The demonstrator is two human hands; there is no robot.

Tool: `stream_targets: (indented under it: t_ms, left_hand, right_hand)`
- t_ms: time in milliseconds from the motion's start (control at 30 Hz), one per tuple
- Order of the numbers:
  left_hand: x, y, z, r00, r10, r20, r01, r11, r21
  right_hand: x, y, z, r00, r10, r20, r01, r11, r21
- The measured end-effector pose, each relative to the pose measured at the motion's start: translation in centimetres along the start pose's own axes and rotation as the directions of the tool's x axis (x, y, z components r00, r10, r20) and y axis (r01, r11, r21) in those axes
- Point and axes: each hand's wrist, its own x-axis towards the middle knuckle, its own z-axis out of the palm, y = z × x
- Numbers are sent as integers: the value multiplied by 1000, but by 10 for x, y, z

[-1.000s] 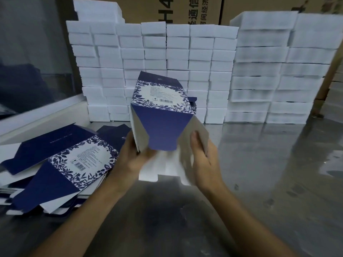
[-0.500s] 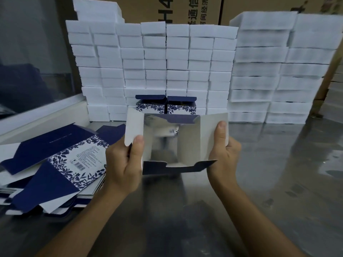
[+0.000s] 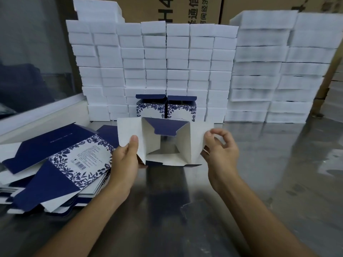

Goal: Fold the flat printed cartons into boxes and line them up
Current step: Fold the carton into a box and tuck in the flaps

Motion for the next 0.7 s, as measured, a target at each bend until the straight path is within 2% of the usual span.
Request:
stream_targets:
  t_ms: [100, 233, 300, 367, 400, 467, 600, 700]
  left_hand:
    - [-1, -4, 1, 996, -79, -46, 75, 994, -78]
    - [-2, -1, 1, 994, -89, -63, 86, 995, -58]
    - [-2, 4, 1, 993, -86, -76, 83, 996, -37]
    - [-3, 8, 1, 993, -79, -92, 75, 996, -46]
    - [-3, 9, 1, 992, -85, -92, 79, 995, -69]
    - [-2, 11, 1, 990, -100, -96, 91, 992, -91]
    - [-4, 10, 2, 991, -92, -97, 86, 994, -66]
    - [-4, 9, 2, 993, -92, -79, 86, 993, -82]
  right_hand:
    - [2, 3, -3, 987, 136, 86, -141, 989, 47]
    - [4, 4, -4, 978, 161, 133, -163, 987, 4]
    - [4, 6, -4, 978, 71, 198, -56, 995, -80]
    - [3, 9, -8, 945, -76, 318, 158, 958, -239]
    - [2, 12, -11, 909, -128, 396, 274, 900, -339]
    - [2, 19, -17, 842, -120, 526, 415, 768, -488]
    - [2, 24, -21, 811, 11, 585, 397, 725, -563]
    - [1, 27, -19, 799, -29, 600, 431, 725, -538]
